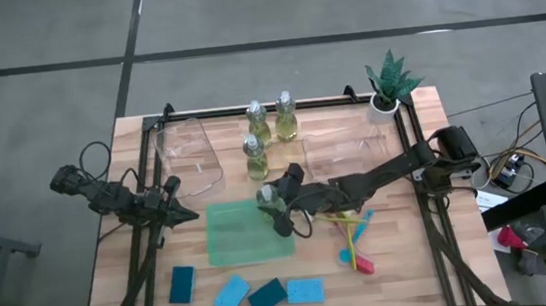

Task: Pick & Place Kitchen Sink Supplies
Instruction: Put the green soap dispenser into the green bin

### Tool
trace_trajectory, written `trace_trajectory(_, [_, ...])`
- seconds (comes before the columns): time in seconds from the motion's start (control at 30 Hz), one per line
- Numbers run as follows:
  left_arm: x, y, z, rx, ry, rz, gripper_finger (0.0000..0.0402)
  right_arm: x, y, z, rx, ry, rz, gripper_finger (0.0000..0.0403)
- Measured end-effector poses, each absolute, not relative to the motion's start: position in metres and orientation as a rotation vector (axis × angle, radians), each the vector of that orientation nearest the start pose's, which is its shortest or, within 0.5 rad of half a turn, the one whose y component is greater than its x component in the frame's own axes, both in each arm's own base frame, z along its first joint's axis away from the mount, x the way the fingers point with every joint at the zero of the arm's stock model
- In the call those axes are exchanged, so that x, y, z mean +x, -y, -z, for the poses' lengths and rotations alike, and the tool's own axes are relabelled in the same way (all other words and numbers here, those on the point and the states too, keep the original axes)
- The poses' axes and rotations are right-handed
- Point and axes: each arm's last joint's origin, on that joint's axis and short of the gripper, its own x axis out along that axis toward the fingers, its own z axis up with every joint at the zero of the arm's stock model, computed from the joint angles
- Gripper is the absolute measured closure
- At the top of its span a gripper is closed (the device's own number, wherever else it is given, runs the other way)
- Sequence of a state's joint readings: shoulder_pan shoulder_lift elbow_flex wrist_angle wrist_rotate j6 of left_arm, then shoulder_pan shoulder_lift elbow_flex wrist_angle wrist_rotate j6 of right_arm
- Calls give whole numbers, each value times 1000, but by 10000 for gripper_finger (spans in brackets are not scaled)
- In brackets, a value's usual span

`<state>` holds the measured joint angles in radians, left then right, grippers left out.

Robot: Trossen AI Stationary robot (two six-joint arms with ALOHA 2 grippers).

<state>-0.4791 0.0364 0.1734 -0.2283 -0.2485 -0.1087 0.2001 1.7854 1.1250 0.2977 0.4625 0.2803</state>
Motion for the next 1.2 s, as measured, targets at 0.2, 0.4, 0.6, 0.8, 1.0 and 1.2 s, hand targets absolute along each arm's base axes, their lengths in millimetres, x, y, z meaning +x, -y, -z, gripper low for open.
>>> trace_trajectory(0.2, [80, 33, -197, -75, -98, 226, 401, 391, -66, -241, 140, -276, 285, 87])
trace_trajectory(0.4, [80, 33, -197, -75, -99, 225, 401, 390, -66, -261, 119, -226, 274, 89])
trace_trajectory(0.6, [80, 33, -197, -75, -98, 225, 401, 394, -66, -276, 79, -191, 267, 82])
trace_trajectory(0.8, [80, 33, -197, -75, -98, 225, 401, 400, -67, -302, 33, -127, 261, 84])
trace_trajectory(1.0, [80, 33, -197, -75, -98, 226, 401, 404, -49, -323, 24, -197, 310, 96])
trace_trajectory(1.2, [80, 33, -197, -75, -98, 225, 401, 403, -27, -334, -2, -313, 367, 101])
